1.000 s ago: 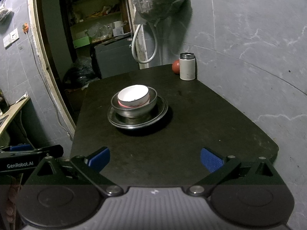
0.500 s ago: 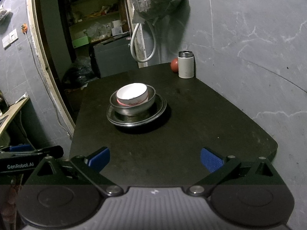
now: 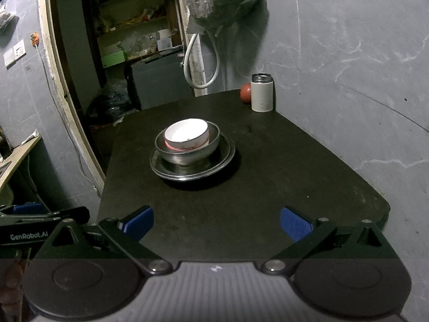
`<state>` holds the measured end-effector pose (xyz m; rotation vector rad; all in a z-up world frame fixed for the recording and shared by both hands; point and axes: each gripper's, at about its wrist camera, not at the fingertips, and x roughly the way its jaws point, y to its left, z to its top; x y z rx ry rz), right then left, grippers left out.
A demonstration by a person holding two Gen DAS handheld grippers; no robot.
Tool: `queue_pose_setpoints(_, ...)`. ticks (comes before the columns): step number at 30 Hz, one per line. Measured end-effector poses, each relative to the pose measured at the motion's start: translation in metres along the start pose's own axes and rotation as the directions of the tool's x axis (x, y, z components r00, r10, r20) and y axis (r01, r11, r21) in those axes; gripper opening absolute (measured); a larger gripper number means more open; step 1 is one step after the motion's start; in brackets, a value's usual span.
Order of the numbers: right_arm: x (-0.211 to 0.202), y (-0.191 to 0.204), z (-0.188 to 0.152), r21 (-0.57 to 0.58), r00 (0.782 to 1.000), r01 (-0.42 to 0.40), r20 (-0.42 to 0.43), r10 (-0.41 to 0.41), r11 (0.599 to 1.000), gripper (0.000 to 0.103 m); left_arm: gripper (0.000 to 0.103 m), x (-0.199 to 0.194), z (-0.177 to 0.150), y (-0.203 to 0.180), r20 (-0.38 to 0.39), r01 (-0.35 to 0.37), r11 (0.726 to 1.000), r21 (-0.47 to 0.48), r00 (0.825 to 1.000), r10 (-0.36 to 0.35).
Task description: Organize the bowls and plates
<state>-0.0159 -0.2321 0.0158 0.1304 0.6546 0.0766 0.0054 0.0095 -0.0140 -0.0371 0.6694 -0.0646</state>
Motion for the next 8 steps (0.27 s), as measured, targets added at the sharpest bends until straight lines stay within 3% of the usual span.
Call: queue_pose_setpoints(8,0.0027,-0.0029,-0.0002,0.007,1.0,0.002,-0.012,-0.002,1.0,0.103,0.102,0.0043,0.0013,-0.0029,-0.015,0.008,1.0,0.009,1.0,-0.008)
